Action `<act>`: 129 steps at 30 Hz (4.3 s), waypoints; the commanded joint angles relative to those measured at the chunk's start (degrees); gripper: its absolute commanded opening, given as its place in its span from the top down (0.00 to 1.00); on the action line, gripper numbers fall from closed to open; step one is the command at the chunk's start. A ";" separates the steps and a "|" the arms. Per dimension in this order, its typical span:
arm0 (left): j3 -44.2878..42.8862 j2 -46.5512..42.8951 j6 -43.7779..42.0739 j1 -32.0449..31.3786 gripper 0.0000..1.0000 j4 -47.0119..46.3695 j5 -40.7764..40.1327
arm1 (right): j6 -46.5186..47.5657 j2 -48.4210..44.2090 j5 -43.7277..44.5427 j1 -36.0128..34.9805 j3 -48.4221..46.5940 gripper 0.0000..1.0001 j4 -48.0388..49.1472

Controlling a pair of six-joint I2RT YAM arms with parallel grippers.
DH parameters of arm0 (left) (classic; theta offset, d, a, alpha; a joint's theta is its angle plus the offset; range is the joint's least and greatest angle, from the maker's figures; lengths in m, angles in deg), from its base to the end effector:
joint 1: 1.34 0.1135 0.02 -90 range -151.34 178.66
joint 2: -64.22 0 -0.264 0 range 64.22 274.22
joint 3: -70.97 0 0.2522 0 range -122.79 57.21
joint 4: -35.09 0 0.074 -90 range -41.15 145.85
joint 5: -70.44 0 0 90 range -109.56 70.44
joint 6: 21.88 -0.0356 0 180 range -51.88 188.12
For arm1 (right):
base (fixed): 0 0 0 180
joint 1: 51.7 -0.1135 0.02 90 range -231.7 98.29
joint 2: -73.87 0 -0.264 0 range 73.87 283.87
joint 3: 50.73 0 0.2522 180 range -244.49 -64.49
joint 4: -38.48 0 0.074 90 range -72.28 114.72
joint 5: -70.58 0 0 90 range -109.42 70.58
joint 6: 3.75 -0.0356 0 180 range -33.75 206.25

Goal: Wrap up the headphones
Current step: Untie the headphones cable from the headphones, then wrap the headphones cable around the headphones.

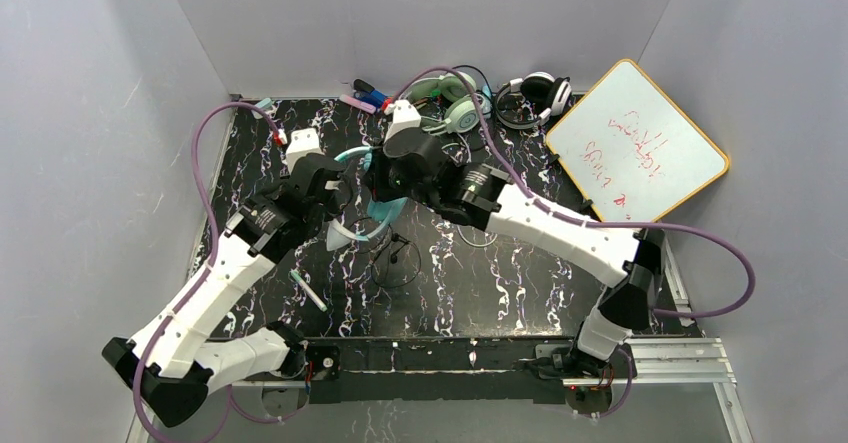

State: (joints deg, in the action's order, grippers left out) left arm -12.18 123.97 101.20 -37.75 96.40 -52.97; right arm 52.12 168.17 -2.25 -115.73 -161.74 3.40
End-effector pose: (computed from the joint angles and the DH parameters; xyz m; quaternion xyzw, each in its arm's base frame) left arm 0.1728 -0.1031 0.3780 -0.1012 0.8638 -0.0275 0.4927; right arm 0.1775 0.3405 0.4152 -0.1225 0.7972 0.3579 0.4705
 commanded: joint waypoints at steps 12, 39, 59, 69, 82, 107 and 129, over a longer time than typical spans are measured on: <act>3.94 -7.07 -1.18 -0.07 1.00 -6.85 -13.33 | -8.63 -4.28 10.27 -0.39 6.17 0.99 -18.18; -18.84 1.16 -0.06 -0.07 1.00 17.16 4.65 | 10.22 -47.17 -7.43 -0.13 61.63 0.01 23.62; -38.45 6.04 13.56 -0.07 1.00 19.21 18.29 | 10.97 -25.31 -14.26 -0.12 74.65 0.01 80.63; -45.62 8.42 16.03 -0.07 1.00 20.04 21.48 | 23.08 -18.49 -14.32 -0.12 70.36 0.01 87.64; -47.80 8.59 16.89 -0.07 1.00 19.86 23.41 | 31.80 -7.97 -9.82 3.33 63.41 0.01 97.57; -50.07 7.52 16.35 -0.07 1.00 21.64 24.53 | 22.62 -4.28 -14.45 9.09 58.07 0.98 98.04; -16.83 -5.18 -13.26 -0.06 1.00 7.33 31.65 | 27.99 -38.98 1.11 17.80 40.52 0.99 26.94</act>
State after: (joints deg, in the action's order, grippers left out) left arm -31.26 122.50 93.99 -37.86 109.18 -24.67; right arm 77.63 128.76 -3.58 -98.97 -112.13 41.32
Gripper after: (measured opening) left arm 0.090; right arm 0.039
